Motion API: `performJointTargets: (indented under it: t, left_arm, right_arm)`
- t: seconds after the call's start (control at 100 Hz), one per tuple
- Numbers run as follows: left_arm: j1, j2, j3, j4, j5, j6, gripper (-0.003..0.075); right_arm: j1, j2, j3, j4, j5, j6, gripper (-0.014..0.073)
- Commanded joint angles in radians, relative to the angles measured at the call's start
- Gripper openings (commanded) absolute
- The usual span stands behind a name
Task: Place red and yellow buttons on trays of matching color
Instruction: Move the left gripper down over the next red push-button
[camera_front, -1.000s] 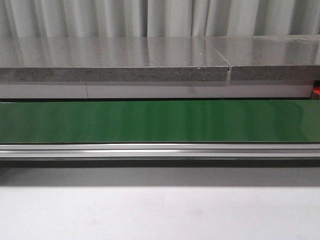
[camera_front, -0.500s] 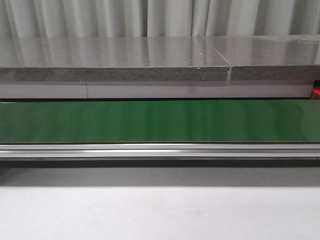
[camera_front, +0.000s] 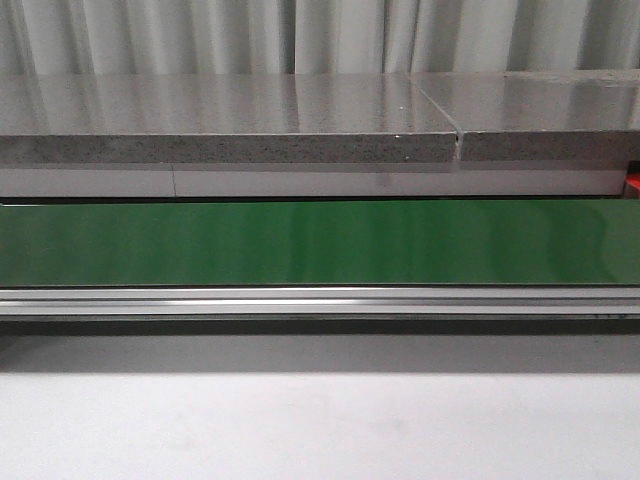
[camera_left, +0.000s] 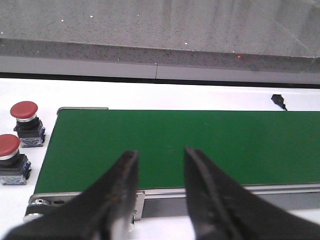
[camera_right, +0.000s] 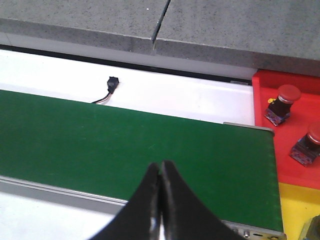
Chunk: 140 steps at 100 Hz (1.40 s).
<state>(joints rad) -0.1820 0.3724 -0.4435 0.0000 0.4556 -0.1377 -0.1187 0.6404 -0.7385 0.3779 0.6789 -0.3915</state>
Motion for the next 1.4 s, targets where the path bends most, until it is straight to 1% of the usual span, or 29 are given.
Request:
performJointTargets:
  t: [0.0,0.06,0.11,0.15,0.3,0.4,0.52,0.65,0.81,0.92,1.04,1.11,1.39]
  left_arm:
    - [-0.008,0.005,-0.028,0.008,-0.06,-0.001,0.0471]
    - [-0.008,0.005,-0.027,0.01,-0.063,-0.001,0.0587]
    - [-0.008,0.005,-0.022,0.01,-0.074,-0.001,0.0638]
    - [-0.008,0.005,-0.02,0.01,-0.074,-0.001,0.0652]
    - [-0.008,0.005,-0.018,0.014,-0.081,-0.001,0.0651]
    - [-0.005,0.013,-0.037,0.049,-0.093,-0.017,0.065]
    - [0.033,0.06,-0.096,0.126,-0.088,-0.127,0.065]
    - [0.117,0.157,-0.185,0.215,-0.054,-0.259,0.065]
    - [0.271,0.337,-0.279,0.217,-0.027,-0.375,0.0623]
    - [0.37,0.471,-0.33,0.168,-0.029,-0.375,0.0619]
    - [0.428,0.607,-0.378,0.144,-0.04,-0.375,0.0619]
    - [0.441,0.685,-0.403,0.144,-0.049,-0.375,0.0619]
    - [0.441,0.978,-0.512,0.144,-0.048,-0.371,0.0619]
  right_arm:
    - [0.002,-0.003,-0.024,0.016,-0.058,-0.011,-0.0066]
    - [0.002,-0.003,-0.024,0.016,-0.058,-0.011,-0.0066]
    - [0.002,-0.003,-0.024,0.016,-0.058,-0.011,-0.0066]
    - [0.002,-0.003,-0.024,0.016,-0.058,-0.011,-0.0066]
    - [0.002,-0.003,-0.024,0.016,-0.058,-0.011,-0.0066]
    - [0.002,-0.003,-0.024,0.016,-0.058,-0.011,-0.0066]
    - [0.002,-0.003,-0.024,0.016,-0.058,-0.011,-0.0066]
    - [0.002,-0.003,-0.024,0.016,-0.058,-0.011,-0.0066]
    - [0.002,-0.003,-0.024,0.016,-0.058,-0.011,-0.0066]
    - [0.002,-0.003,-0.024,0.016,-0.058,-0.011,-0.0066]
    - [0.002,-0.003,-0.024,0.016,-0.058,-0.011,-0.0066]
    - [0.002,-0.003,-0.024,0.016,-0.058,-0.011,-0.0066]
    - [0.002,-0.003,-0.024,0.016,-0.058,-0.011,-0.0066]
